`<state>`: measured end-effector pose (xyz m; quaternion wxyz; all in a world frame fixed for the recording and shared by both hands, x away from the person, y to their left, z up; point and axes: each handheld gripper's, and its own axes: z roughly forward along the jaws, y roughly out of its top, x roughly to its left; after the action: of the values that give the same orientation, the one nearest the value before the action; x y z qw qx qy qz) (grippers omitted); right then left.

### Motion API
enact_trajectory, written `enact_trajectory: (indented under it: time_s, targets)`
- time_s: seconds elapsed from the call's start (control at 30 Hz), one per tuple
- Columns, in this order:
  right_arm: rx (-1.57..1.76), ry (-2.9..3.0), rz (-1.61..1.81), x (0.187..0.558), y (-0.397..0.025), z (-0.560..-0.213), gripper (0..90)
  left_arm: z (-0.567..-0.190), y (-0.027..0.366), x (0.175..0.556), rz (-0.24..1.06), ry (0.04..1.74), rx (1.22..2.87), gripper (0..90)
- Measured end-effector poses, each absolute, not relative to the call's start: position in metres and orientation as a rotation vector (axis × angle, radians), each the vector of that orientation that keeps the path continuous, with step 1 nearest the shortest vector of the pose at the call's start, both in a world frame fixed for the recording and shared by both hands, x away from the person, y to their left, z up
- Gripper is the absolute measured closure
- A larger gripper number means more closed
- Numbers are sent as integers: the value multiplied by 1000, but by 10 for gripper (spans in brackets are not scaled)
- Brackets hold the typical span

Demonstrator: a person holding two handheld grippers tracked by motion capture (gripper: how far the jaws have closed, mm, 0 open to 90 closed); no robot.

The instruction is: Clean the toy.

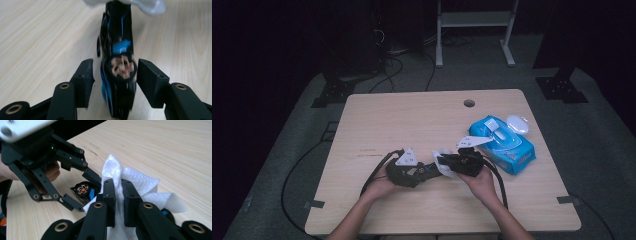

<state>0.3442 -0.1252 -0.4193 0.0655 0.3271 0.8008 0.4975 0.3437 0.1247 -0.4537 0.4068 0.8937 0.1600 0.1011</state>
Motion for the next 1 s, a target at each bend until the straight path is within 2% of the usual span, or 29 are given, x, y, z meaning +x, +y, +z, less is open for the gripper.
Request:
enact_trajectory:
  time_s: [0.33, 0.43, 0.57, 1.0]
  targets:
    - [956, 2458, 1433, 346, -106, -425, 820, -476, 120, 346, 230, 451, 2264, 502]
    - [957, 2468, 1416, 347, -105, -427, 820, -479, 119, 347, 217, 470, 2251, 532]
    - [949, 2465, 1407, 347, -104, -428, 820, -480, 118, 348, 232, 467, 2242, 629]
    - [949, 2455, 1412, 345, -108, -430, 820, -480, 116, 344, 266, 433, 2242, 654]
